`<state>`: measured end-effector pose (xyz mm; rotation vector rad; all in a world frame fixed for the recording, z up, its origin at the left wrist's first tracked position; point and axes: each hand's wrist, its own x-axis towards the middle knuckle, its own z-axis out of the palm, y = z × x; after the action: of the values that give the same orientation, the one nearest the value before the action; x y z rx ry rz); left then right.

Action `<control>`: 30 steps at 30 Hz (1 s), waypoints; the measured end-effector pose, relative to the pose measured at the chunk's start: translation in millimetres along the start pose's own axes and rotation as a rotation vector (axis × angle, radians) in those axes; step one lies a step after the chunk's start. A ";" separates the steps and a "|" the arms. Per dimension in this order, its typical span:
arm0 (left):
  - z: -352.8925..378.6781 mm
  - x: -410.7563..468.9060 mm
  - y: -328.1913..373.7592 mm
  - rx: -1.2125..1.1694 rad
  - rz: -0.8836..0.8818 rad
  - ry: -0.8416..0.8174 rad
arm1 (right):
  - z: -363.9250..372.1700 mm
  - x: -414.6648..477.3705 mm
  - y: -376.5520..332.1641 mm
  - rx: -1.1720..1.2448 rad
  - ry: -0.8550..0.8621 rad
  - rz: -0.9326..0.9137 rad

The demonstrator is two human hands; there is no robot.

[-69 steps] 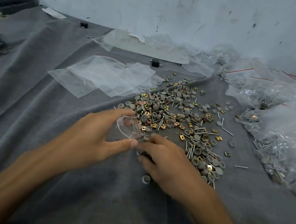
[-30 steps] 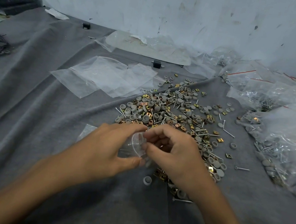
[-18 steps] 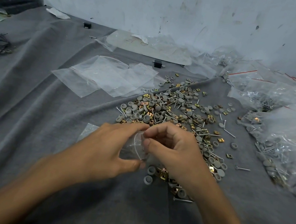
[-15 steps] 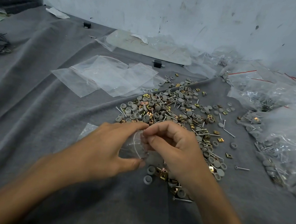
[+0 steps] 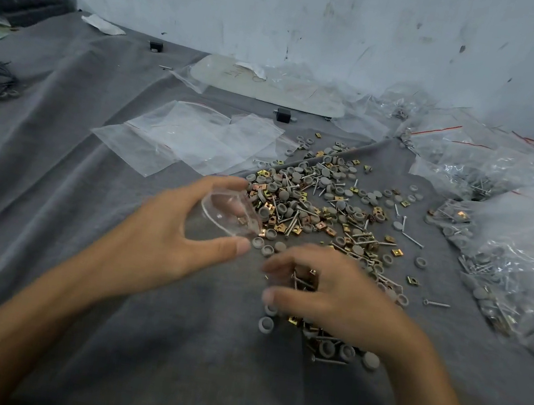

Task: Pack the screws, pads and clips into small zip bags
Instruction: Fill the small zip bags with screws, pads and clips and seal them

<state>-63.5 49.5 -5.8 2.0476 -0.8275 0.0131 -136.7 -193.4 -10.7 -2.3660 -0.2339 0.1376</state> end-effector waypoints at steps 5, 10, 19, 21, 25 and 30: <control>-2.3 4.1 0.6 -0.143 -0.043 0.109 | 7.9 -0.9 -2.0 -0.329 -0.189 -0.010; -0.4 1.8 2.3 -0.083 -0.045 0.069 | 4.9 2.8 3.5 -0.318 -0.074 0.019; 17.9 -4.8 4.2 0.083 -0.033 -0.035 | 6.6 6.8 5.5 -0.378 -0.022 0.030; 19.9 -5.2 4.8 0.134 -0.023 -0.050 | 7.0 6.9 4.7 -0.382 -0.024 0.033; 21.4 -5.4 6.6 0.182 -0.019 -0.070 | 10.5 7.4 4.1 -0.374 -0.025 0.037; 21.2 -6.4 5.8 0.181 -0.012 -0.073 | 6.4 6.4 7.0 -0.379 0.027 0.044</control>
<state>-77.9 35.0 -16.1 2.2339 -0.8870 0.0064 -130.6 -192.7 -20.4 -2.7491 -0.2096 0.0871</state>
